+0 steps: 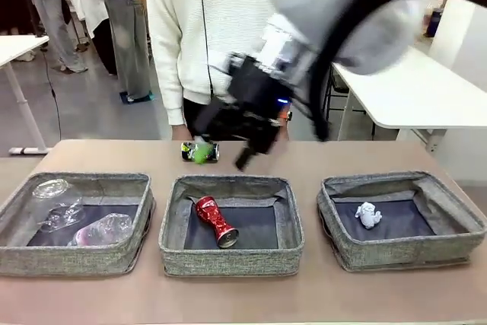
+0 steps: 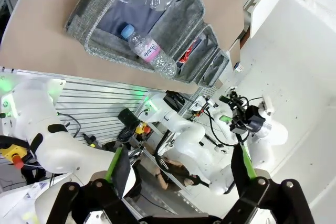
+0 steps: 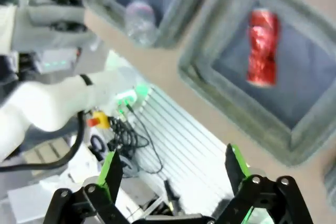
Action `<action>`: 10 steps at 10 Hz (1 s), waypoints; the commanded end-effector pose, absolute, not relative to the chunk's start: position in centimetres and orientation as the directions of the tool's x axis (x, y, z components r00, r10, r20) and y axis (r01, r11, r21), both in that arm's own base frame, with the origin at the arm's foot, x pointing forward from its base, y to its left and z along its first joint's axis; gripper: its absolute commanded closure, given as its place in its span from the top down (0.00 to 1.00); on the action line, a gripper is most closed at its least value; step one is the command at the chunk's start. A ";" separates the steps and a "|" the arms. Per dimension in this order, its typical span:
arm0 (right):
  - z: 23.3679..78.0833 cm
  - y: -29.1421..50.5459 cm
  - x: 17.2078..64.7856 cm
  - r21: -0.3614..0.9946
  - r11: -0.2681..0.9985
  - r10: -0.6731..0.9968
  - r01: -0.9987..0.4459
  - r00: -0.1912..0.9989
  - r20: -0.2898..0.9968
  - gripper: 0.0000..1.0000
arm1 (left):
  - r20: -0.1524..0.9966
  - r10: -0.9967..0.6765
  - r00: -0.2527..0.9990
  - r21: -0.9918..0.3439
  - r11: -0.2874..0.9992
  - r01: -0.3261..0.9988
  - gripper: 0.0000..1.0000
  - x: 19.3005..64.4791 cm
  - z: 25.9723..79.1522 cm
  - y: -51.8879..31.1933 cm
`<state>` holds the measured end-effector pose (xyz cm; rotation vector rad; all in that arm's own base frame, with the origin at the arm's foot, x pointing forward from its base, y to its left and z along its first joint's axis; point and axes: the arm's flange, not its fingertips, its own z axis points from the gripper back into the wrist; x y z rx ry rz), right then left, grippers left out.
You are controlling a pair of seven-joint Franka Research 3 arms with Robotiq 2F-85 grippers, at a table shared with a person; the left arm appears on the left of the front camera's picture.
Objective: Sort the waste into the appropriate baskets.
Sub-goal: Place the picked waste into the Fabric basket indicated by the person.
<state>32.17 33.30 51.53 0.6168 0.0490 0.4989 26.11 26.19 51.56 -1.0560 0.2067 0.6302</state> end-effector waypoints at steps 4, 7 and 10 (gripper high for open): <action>50.7 36.3 33.4 0.546 0.683 0.568 -0.486 0.822 0.021 1.00 | -0.423 0.214 0.881 -0.835 0.286 -0.470 1.00 26.6 53.8 22.7; 51.9 24.6 36.7 0.958 0.262 0.162 -0.114 0.984 0.073 1.00 | -0.430 -0.187 0.884 -0.899 -0.003 -0.438 1.00 25.7 51.6 14.1; 49.4 11.6 31.4 0.999 0.004 -0.087 -0.052 0.995 0.052 1.00 | -0.458 -0.312 0.832 -0.885 0.078 -0.458 1.00 24.5 49.2 12.2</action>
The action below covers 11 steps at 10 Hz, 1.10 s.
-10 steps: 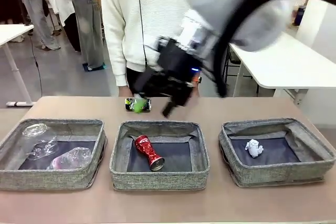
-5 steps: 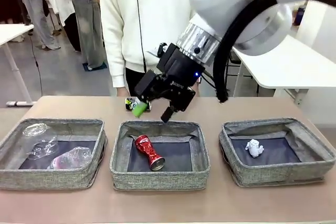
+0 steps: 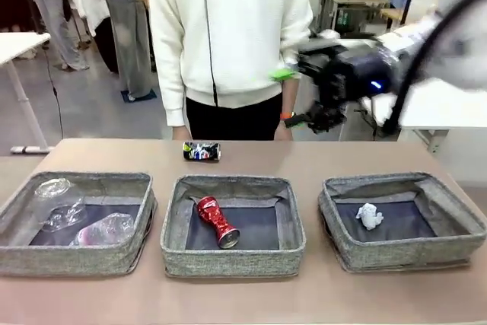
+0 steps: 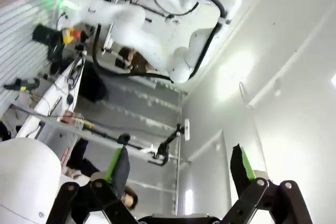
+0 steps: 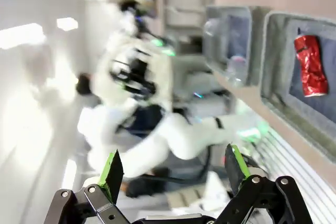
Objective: Sort the waste into the appropriate baskets.
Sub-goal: Place the picked waste into the Fabric basket indicated by the person.
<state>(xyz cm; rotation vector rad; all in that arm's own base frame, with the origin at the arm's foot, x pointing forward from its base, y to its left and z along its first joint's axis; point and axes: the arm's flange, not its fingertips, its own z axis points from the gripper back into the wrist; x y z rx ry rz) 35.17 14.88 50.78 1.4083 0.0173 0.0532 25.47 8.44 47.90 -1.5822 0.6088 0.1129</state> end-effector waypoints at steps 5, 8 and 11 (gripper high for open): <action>48.9 -3.4 22.0 0.999 0.010 -0.339 -0.035 0.940 0.036 1.00 | -0.453 -0.208 0.867 -0.889 0.030 -0.458 1.00 25.8 48.6 13.8; 47.8 1.4 24.0 0.916 0.395 -0.067 0.076 0.996 -0.054 1.00 | -0.411 -0.127 0.903 -0.911 0.022 -0.411 1.00 25.8 48.9 13.2; 50.7 -3.9 26.5 0.968 0.250 -0.193 0.037 0.981 0.013 1.00 | -0.442 -0.161 0.882 -0.896 0.029 -0.443 1.00 25.9 48.8 14.0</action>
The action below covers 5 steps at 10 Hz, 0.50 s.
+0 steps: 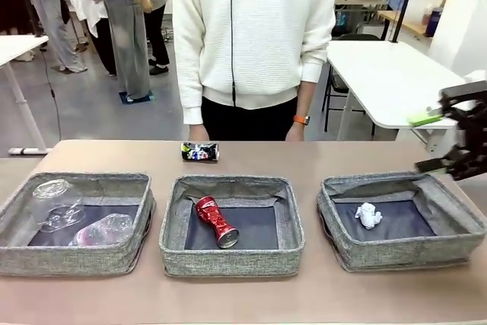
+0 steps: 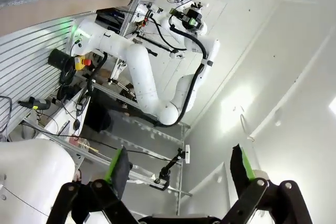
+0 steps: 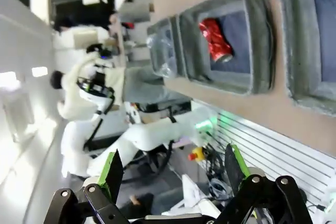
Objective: Sort the waste into the appropriate baskets.
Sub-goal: Place the picked waste into the Fabric basket indicated by the person.
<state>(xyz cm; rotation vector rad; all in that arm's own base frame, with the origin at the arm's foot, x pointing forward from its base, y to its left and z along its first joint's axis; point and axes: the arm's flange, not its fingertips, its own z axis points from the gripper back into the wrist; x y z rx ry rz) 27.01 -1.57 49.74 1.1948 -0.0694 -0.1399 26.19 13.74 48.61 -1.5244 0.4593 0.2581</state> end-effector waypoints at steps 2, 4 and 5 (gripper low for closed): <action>50.7 -3.9 26.5 0.968 0.250 -0.193 0.037 0.981 0.013 1.00 | -0.442 -0.161 0.882 -0.896 0.029 -0.443 1.00 25.9 48.8 14.0; 50.7 -3.9 26.5 0.968 0.250 -0.193 0.037 0.981 0.013 1.00 | -0.442 -0.161 0.882 -0.896 0.029 -0.443 1.00 25.9 48.8 14.0; 50.7 -3.9 26.5 0.968 0.250 -0.193 0.037 0.981 0.013 1.00 | -0.442 -0.161 0.882 -0.896 0.029 -0.443 1.00 25.9 48.8 14.0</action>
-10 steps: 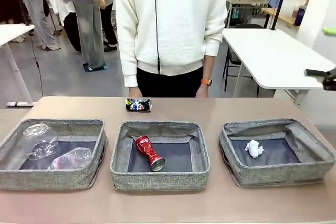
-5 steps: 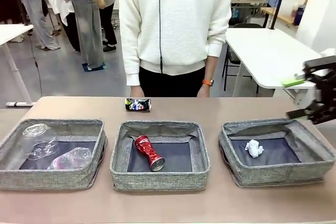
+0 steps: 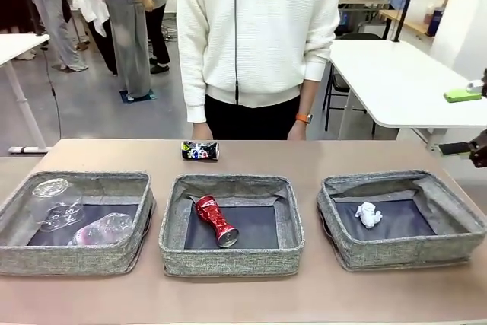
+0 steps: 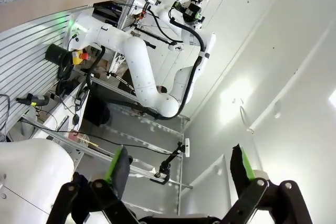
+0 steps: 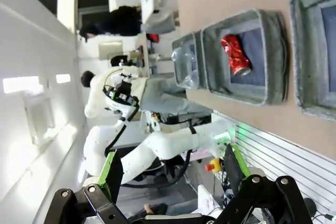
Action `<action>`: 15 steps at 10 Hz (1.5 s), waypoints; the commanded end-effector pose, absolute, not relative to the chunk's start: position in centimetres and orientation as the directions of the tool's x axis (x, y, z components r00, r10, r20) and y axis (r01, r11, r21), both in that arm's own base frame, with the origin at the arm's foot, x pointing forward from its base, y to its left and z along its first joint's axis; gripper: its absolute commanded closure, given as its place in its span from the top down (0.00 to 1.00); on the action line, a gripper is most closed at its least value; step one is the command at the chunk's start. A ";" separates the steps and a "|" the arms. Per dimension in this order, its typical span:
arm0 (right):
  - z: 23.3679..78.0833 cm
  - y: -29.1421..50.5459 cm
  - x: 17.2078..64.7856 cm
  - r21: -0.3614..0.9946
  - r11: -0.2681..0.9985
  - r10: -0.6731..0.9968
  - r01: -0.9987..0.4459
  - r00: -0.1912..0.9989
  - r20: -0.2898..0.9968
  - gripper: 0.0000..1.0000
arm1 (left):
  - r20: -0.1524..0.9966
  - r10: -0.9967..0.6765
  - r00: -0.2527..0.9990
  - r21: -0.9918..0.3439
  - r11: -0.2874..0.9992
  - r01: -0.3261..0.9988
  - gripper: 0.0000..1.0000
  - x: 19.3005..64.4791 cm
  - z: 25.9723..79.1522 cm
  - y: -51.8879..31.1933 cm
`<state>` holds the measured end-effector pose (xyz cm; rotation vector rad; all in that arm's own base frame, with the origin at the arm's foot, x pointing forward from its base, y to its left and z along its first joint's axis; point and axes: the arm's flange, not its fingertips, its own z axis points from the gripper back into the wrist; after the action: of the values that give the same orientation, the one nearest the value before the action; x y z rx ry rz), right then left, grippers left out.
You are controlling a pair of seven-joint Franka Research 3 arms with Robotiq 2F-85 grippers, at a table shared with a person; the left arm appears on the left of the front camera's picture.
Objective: Sort the waste into the appropriate baskets.
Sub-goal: Place the picked waste into the Fabric basket indicated by the person, then pick up the waste item pointed out by the person.
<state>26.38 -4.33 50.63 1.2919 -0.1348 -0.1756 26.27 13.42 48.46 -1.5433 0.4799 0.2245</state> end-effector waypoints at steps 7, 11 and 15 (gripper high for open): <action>50.7 -3.9 26.5 0.968 0.250 -0.193 0.037 0.981 0.013 1.00 | -0.442 -0.161 0.882 -0.896 0.029 -0.443 1.00 25.9 48.8 14.0; 50.7 -3.9 26.5 0.968 0.250 -0.193 0.037 0.981 0.013 1.00 | -0.442 -0.161 0.882 -0.896 0.029 -0.443 1.00 25.9 48.8 14.0; 50.7 -3.9 26.5 0.968 0.250 -0.193 0.037 0.981 0.013 1.00 | -0.442 -0.161 0.882 -0.896 0.029 -0.443 1.00 25.9 48.8 14.0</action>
<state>26.38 -4.21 50.62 1.2917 -0.1308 -0.1720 26.16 13.62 48.41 -1.5474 0.4786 0.2259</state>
